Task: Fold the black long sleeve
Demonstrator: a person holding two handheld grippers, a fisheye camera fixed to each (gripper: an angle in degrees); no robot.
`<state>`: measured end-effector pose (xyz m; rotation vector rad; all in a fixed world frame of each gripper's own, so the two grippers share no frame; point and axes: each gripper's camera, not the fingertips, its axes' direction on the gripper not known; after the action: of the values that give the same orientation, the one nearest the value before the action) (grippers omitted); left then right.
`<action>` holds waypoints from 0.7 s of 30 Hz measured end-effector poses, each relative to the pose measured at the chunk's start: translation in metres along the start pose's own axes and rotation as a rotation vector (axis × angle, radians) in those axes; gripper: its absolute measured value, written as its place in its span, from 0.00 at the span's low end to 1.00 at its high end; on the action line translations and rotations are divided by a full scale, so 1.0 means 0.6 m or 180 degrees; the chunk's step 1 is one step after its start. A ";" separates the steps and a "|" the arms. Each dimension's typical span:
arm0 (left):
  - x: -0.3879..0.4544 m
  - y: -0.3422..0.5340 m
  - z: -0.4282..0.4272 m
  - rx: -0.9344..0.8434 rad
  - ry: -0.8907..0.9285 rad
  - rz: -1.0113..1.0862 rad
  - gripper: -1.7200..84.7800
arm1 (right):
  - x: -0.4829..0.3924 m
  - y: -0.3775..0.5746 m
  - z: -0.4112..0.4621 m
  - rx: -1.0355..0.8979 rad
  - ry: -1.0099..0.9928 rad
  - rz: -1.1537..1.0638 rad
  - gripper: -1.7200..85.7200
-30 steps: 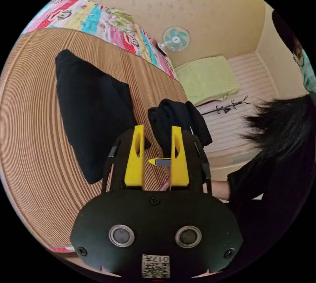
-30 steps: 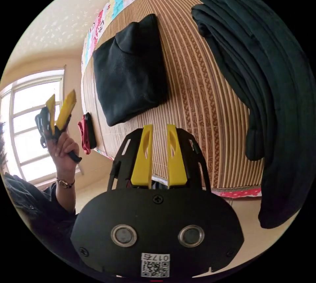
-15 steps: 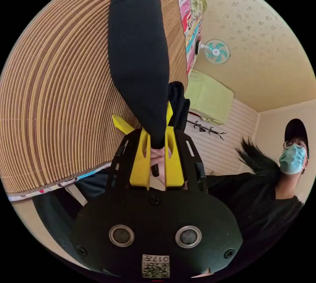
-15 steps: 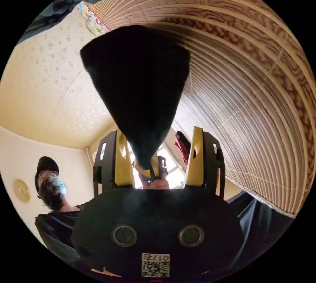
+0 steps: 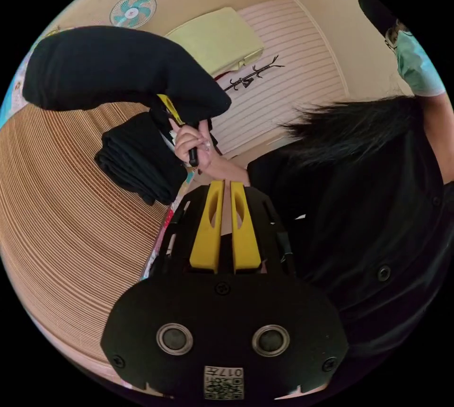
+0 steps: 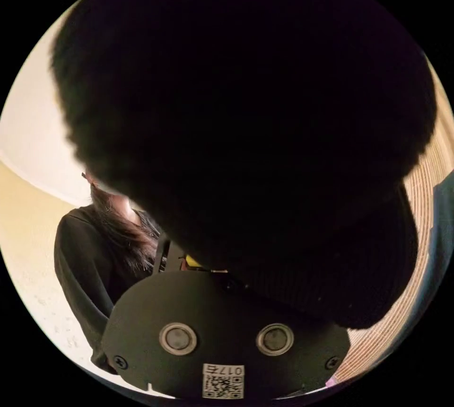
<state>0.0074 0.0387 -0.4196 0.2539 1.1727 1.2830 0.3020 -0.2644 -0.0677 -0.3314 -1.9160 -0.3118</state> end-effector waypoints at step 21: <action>-0.145 0.543 -0.479 0.2461 -0.2873 -0.3539 0.13 | 0.048 0.509 -0.097 0.1185 0.2457 0.2794 0.09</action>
<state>-0.3996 -0.0470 -0.2674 0.5579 0.7170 -0.3185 0.4558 -0.0007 -0.0024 -0.6465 -0.9092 0.4480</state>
